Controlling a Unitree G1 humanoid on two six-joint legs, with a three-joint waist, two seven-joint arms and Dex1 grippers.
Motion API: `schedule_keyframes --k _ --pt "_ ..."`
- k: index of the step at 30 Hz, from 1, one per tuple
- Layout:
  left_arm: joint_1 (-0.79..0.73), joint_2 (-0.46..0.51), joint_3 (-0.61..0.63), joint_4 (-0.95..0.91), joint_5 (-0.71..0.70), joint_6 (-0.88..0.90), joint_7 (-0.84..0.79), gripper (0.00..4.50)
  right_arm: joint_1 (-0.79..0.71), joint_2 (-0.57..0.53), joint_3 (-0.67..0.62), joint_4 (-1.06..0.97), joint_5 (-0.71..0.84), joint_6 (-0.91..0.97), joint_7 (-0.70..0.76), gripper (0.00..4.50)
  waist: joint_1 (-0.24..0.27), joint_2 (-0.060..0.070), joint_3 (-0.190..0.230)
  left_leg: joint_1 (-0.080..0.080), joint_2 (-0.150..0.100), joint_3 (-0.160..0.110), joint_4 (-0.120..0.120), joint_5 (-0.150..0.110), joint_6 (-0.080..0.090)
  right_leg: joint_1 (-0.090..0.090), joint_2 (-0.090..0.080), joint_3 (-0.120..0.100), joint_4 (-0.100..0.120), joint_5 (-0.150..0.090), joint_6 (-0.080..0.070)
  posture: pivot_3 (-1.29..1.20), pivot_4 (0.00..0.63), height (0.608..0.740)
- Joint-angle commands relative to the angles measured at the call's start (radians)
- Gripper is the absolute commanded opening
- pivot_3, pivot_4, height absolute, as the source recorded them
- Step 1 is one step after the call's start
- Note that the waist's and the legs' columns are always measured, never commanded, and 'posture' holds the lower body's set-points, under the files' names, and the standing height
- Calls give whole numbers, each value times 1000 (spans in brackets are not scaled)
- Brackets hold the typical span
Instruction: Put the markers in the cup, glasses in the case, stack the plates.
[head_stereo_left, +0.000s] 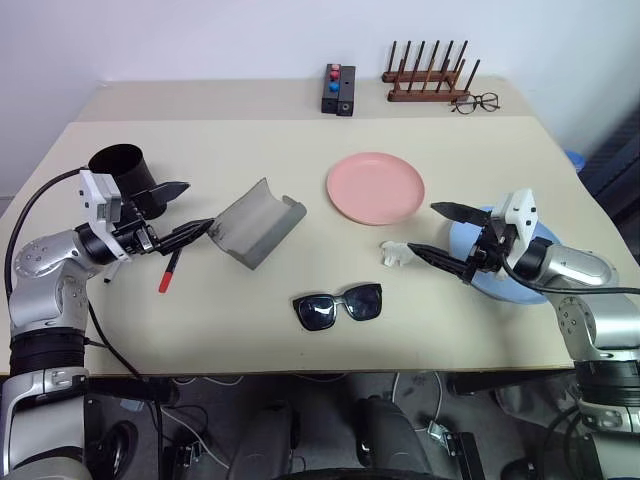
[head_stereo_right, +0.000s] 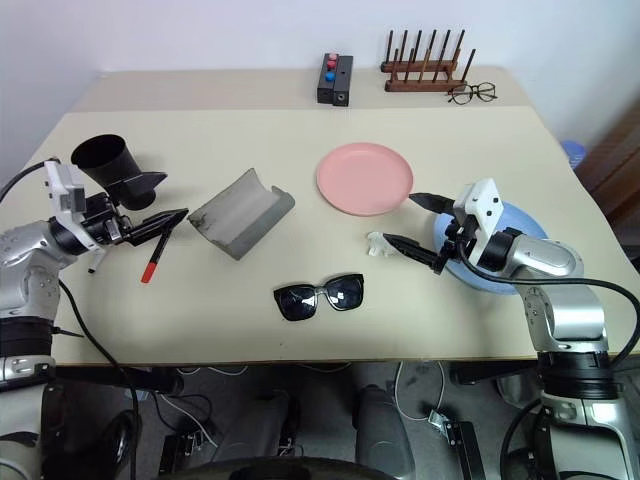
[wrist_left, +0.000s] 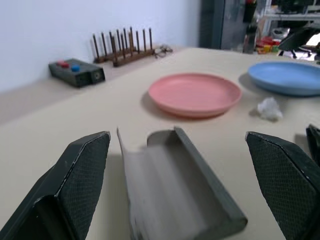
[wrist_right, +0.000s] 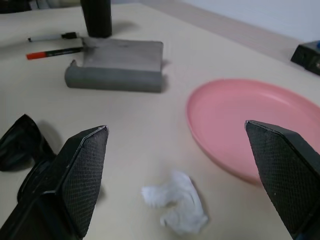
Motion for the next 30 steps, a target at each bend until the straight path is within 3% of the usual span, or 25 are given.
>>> schedule_keyframes --k 1,7,11,13,18,22,26,30 --pt "-47 27 34 -8 -25 24 13 4500 -27 28 18 -17 -6 -36 -4 4458 -2 0 0 0 0 0 0 0 0 0 0 0 0 0 0 0 150 740" --pt "-116 52 30 89 39 -66 44 4500 -54 57 24 24 -24 -66 -21 4458 -3 0 0 0 0 0 0 1 -2 0 1 0 1 0 0 0 150 740" --pt "-229 87 30 228 197 -369 215 4500 -66 60 32 33 -28 -77 -9 4458 -1 -1 0 0 0 0 0 1 -2 -1 1 0 0 0 0 0 150 740" --pt "-272 108 38 273 191 -379 225 4500 -83 69 36 43 -25 -78 -10 4458 -1 -1 0 0 -1 0 0 2 -3 -1 0 0 0 0 0 0 150 740" --pt "-148 155 -3 203 129 -176 60 4500 -80 92 55 36 -32 -79 -12 4458 -13 2 -1 0 0 2 -1 2 -3 -1 0 0 0 0 0 0 150 740" --pt "-85 169 37 185 158 -169 175 4500 -60 93 58 47 -38 -86 -2 4458 -7 -1 1 0 1 1 0 0 0 -1 3 1 1 0 0 0 150 740" --pt "74 158 53 -4 95 17 197 4500 -67 88 55 65 -37 -88 7 4458 -3 0 1 0 1 1 0 0 0 -1 1 1 1 0 0 0 150 740" --pt "170 175 67 -61 139 125 306 4500 -79 88 57 71 -36 -82 12 4458 -4 0 1 0 1 1 0 0 0 -1 0 1 1 0 0 0 150 740"
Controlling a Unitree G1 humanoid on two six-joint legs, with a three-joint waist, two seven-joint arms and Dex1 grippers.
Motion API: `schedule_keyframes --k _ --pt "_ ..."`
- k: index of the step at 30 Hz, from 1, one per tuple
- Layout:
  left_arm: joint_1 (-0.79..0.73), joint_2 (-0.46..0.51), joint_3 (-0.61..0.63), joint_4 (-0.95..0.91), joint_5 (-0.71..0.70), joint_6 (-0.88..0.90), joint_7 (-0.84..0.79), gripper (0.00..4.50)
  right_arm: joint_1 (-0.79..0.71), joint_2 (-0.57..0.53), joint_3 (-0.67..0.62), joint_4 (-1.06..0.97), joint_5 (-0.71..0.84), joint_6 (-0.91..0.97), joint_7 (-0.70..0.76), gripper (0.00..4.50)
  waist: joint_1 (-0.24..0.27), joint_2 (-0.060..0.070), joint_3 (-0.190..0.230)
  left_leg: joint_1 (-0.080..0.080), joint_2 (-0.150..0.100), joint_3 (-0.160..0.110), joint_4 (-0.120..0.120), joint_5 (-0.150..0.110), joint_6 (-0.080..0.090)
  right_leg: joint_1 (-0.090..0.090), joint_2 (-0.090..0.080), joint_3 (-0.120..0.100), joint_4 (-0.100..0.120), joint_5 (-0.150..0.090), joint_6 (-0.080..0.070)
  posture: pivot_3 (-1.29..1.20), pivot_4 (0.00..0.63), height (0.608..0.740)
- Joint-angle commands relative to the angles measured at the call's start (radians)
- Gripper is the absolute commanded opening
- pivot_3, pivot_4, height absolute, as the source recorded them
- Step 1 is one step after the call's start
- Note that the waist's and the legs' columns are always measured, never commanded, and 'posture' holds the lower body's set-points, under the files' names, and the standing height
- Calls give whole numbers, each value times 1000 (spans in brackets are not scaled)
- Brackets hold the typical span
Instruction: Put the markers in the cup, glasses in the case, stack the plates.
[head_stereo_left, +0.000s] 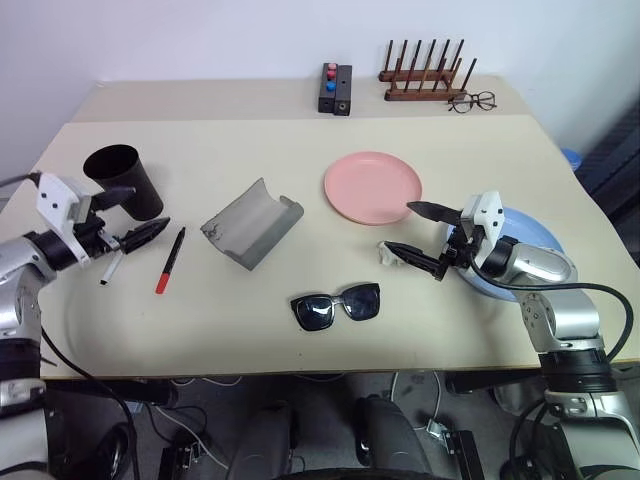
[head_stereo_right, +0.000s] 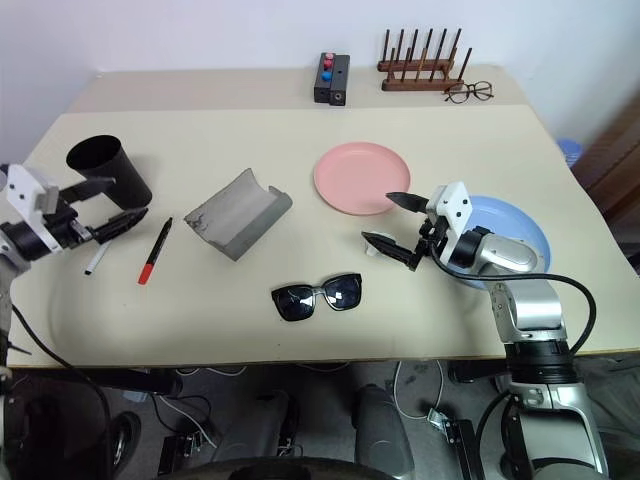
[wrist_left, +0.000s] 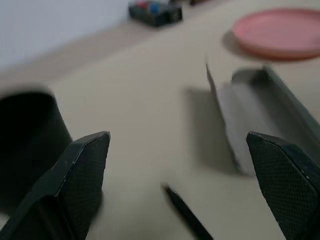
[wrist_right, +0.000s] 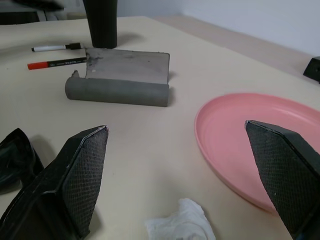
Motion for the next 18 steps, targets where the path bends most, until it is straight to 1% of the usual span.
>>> schedule_keyframes --k 1,4,9,13,18 --pt "13 34 40 -26 33 101 131 4500 -23 -4 -8 -9 9 -10 10 4458 0 0 0 0 0 0 0 0 0 0 0 0 0 0 0 0 150 740" --pt "-5 51 52 -4 53 161 214 4500 -23 -3 -5 -3 7 -10 16 4458 2 0 0 0 0 -1 0 0 0 0 1 0 1 0 0 0 150 740" --pt "-91 60 60 51 53 261 319 4500 -32 4 0 2 5 -6 16 4458 3 0 0 0 0 -1 0 0 0 0 0 0 1 0 0 0 150 740" --pt "-182 79 7 116 70 409 336 4500 -28 7 3 -5 6 -2 14 4458 1 0 0 0 -1 -1 0 0 0 0 0 -1 1 0 0 0 150 740" --pt "-240 44 -55 186 113 438 347 4500 -5 0 -7 -31 13 7 2 4458 -1 0 0 0 -1 0 0 2 -3 -1 0 -1 1 0 0 0 150 740"
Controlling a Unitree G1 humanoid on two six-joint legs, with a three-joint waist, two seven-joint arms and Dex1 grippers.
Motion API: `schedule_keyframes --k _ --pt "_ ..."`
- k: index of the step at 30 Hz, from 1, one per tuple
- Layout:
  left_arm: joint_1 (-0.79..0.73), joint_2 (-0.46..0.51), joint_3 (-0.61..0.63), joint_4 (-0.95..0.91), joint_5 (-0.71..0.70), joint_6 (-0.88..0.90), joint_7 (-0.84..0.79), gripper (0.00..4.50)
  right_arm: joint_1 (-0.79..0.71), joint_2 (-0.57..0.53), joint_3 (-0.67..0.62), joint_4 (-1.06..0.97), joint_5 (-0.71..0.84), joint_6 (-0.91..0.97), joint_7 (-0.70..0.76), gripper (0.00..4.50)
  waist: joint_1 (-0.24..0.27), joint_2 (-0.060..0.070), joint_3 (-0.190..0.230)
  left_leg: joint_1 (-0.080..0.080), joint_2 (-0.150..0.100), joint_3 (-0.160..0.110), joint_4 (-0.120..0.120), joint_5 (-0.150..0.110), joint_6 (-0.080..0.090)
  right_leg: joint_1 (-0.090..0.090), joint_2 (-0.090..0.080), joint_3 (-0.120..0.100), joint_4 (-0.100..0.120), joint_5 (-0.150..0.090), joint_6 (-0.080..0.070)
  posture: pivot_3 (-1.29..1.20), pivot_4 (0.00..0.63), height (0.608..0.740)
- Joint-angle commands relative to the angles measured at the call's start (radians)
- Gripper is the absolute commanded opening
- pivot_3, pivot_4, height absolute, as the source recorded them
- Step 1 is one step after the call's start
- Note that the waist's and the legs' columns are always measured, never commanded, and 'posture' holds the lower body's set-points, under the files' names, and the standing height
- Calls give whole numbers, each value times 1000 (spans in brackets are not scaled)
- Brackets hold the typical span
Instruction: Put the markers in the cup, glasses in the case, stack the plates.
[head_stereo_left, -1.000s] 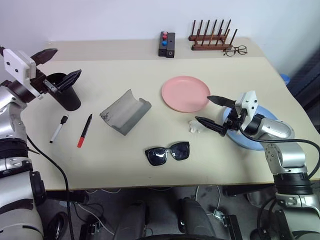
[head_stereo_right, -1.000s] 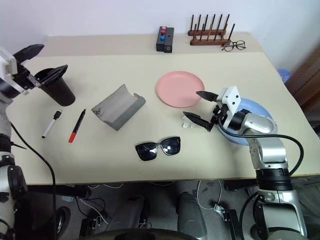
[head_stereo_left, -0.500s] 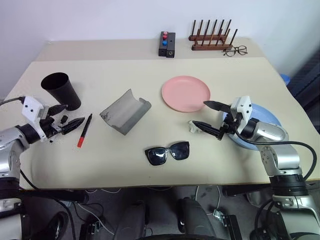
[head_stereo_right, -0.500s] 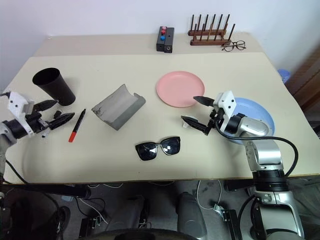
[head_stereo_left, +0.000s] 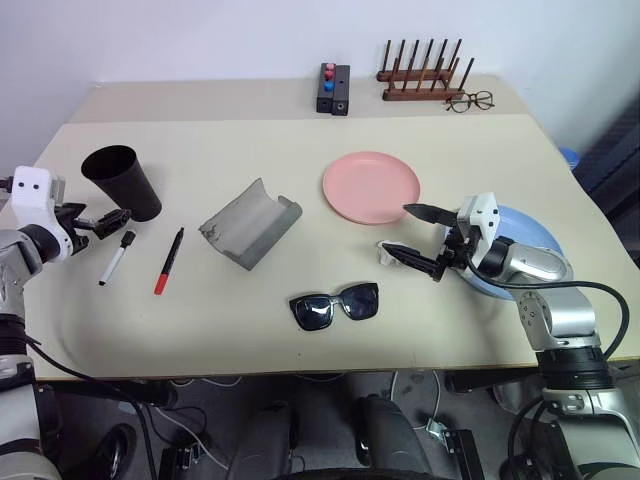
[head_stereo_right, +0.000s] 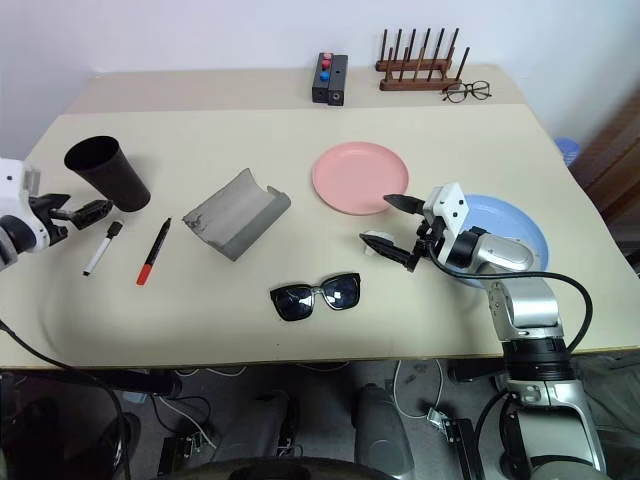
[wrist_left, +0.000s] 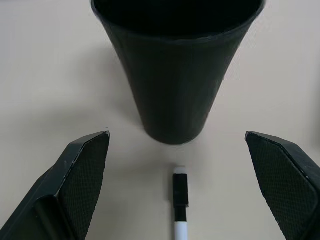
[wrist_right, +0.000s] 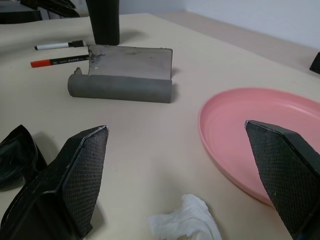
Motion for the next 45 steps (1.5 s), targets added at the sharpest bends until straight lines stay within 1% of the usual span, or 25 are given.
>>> schedule_keyframes --k 1,4,8,11,13,15,16,17,18,19,24,30,32,38,44,45 --pt "-26 -18 -25 22 23 12 6 4500 9 -7 -21 -53 16 4 -11 4458 1 0 0 0 0 0 0 0 0 0 0 0 0 0 0 0 150 740" --pt "-17 -46 -41 50 34 23 12 4500 25 -15 -31 -72 19 12 -18 4458 2 0 0 0 0 0 0 0 0 0 0 0 0 0 0 0 150 740" --pt "-27 -75 -33 84 34 48 36 4500 46 -28 -45 -93 23 24 -24 4458 2 0 0 0 0 0 0 0 0 0 0 0 0 0 0 0 150 740" --pt "-34 -80 -40 97 50 37 49 3706 55 -37 -53 -105 28 33 -21 4500 1 0 0 0 0 0 0 0 0 0 0 0 0 0 0 0 150 740" --pt "-36 -83 -41 99 52 41 53 2718 60 -45 -57 -123 43 42 -12 4500 2 0 0 0 0 0 0 0 0 0 -1 0 0 0 0 0 150 740" --pt "-34 -83 -44 95 58 40 54 1623 61 -48 -63 -146 64 50 -2 4500 2 0 0 0 0 0 0 0 0 0 -1 0 0 0 0 0 150 740" --pt "-33 -83 -43 97 61 38 53 1225 74 -57 -62 -194 106 71 29 4500 3 0 0 0 0 0 0 0 0 0 -1 0 0 0 0 0 150 740" --pt "-31 -81 -43 99 65 35 53 584 83 -61 -63 -231 138 85 48 4500 3 0 0 0 0 0 0 0 0 0 -1 0 0 0 0 0 150 740" --pt "-30 -79 -41 100 64 36 52 171 85 -58 -69 -265 179 105 59 4500 3 0 0 0 0 0 0 0 0 0 -1 0 0 0 0 0 150 740" --pt "-30 -78 -40 101 64 37 50 71 85 -56 -75 -287 206 120 63 4500 3 0 0 0 0 0 0 0 0 0 -1 0 0 0 0 0 150 740" --pt "-7 -51 -61 70 77 84 30 71 63 -52 -69 -300 230 142 52 4500 3 -1 -1 0 0 0 0 -1 2 0 -1 0 0 0 0 0 150 740" --pt "96 63 -134 -113 76 352 -47 71 69 -49 -49 -291 210 144 54 4500 -4 0 -1 0 0 0 0 -1 3 0 -1 1 0 0 0 0 150 740" --pt "123 84 -139 -159 68 410 -57 71 66 -44 -42 -286 203 140 51 4500 -4 0 -1 0 0 0 0 -2 3 0 -1 1 0 0 0 0 150 740" --pt "173 120 -154 -226 92 465 -37 71 58 -41 -33 -268 193 135 56 4500 -2 0 -1 1 0 0 0 -2 3 1 -1 1 0 0 0 0 150 740" --pt "221 141 -161 -257 74 460 -80 71 61 -38 -26 -262 178 125 56 4500 -4 1 -1 2 1 0 -1 -2 3 1 -2 2 0 0 0 0 150 740" --pt "232 138 -158 -261 70 463 -82 480 62 -39 -26 -262 177 125 56 4500 -4 1 -1 2 1 1 -1 -2 3 1 -2 2 0 0 0 0 150 740"
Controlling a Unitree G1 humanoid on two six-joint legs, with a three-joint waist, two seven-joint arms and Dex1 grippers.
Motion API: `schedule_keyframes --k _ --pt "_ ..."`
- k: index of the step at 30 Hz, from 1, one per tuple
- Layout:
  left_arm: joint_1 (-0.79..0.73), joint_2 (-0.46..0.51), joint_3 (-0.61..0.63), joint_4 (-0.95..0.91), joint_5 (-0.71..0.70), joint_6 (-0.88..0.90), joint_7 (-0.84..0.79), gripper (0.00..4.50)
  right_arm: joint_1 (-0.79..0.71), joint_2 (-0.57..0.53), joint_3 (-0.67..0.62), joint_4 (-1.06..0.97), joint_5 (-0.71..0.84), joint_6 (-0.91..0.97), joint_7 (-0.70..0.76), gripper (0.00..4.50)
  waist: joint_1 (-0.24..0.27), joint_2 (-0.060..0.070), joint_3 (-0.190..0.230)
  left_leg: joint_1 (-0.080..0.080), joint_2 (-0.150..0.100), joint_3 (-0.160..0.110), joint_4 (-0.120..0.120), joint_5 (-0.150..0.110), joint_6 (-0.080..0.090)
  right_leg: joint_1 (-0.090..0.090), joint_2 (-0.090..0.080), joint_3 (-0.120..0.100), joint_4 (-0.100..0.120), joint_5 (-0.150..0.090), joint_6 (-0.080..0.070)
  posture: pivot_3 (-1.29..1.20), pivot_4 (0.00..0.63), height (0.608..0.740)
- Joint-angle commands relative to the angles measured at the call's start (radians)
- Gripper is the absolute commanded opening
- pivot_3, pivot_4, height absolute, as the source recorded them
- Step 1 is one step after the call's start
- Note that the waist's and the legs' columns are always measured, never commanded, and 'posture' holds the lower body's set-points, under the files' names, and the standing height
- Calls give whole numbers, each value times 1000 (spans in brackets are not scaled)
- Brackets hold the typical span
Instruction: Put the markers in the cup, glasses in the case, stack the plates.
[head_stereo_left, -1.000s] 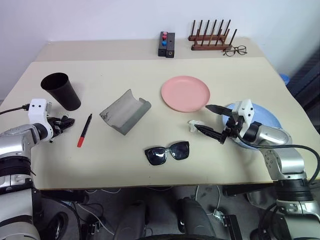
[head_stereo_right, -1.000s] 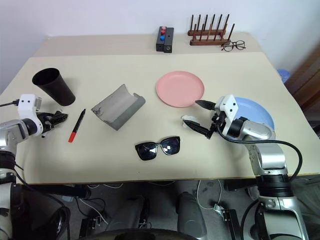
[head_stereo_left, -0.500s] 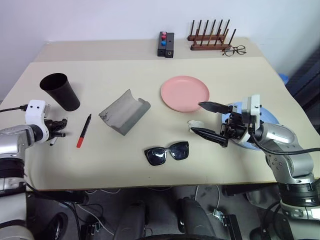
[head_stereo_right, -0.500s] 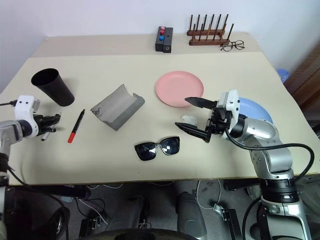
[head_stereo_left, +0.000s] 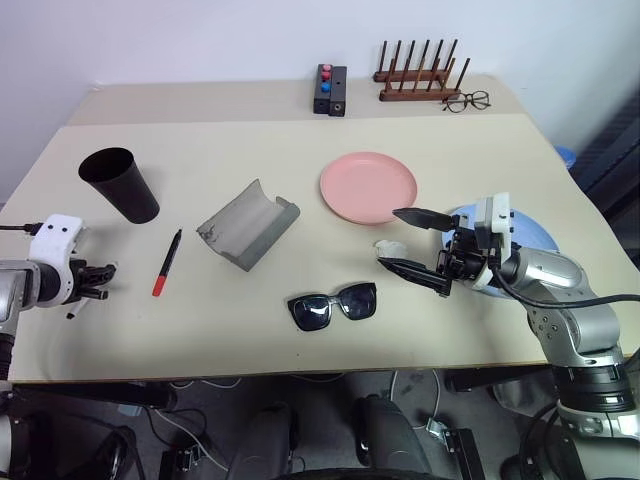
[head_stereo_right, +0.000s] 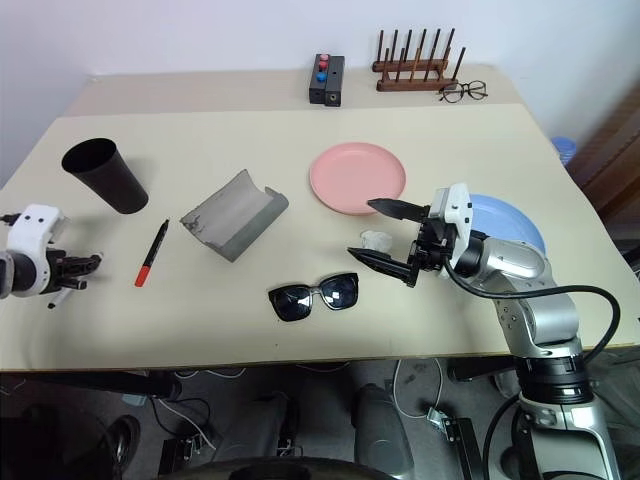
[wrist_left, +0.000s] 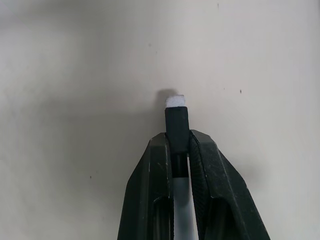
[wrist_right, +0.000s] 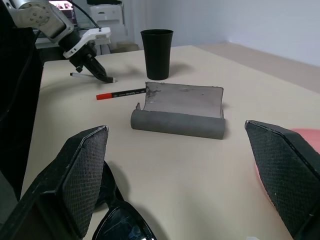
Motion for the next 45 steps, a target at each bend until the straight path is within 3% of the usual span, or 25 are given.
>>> schedule_keyframes --k 1,7,12,20,31,36,40,43,45 --pt "57 10 -27 6 5 27 -25 974 -12 0 -4 -10 -5 -20 2 4500 0 1 0 0 0 0 0 0 0 0 0 0 0 0 0 0 150 740" --pt "53 8 -13 8 2 39 -22 3807 -2 -6 -13 -8 -7 -19 6 4500 7 3 -1 2 0 1 -1 0 0 1 0 1 0 0 0 0 150 740" --pt "3 42 -42 20 6 72 -59 3807 -8 5 -4 -10 -12 -19 -1 4500 8 3 -1 2 -1 1 -1 0 1 2 0 1 0 0 0 0 150 740" --pt "-238 66 -214 174 71 22 -185 3807 -14 4 17 -44 18 -1 38 4500 8 1 0 1 -1 1 0 0 1 2 1 0 0 0 0 0 150 740" --pt "-245 87 -290 165 101 46 -261 3807 19 -6 12 -131 55 1 59 4500 6 0 0 1 0 1 0 0 1 1 2 0 0 0 0 0 150 740" --pt "-292 110 -293 242 131 -2 -265 3807 36 -9 6 -142 65 -6 63 4500 5 0 0 1 0 1 0 -1 1 1 2 0 0 0 0 0 150 740" --pt "-320 76 -311 299 152 -31 -270 3807 47 -12 9 -153 67 -13 70 4500 6 -1 1 1 0 1 1 -1 1 1 2 0 0 0 0 0 150 740" --pt "-323 54 -319 322 163 -44 -271 2965 47 -13 6 -154 64 -14 69 4500 6 -1 1 1 0 1 1 -1 1 1 3 0 0 0 0 0 150 740" --pt "-314 50 -326 318 169 -43 -285 1975 47 -14 4 -154 60 -16 69 4500 6 -1 1 1 0 1 1 -1 1 1 2 0 0 0 0 0 150 740"
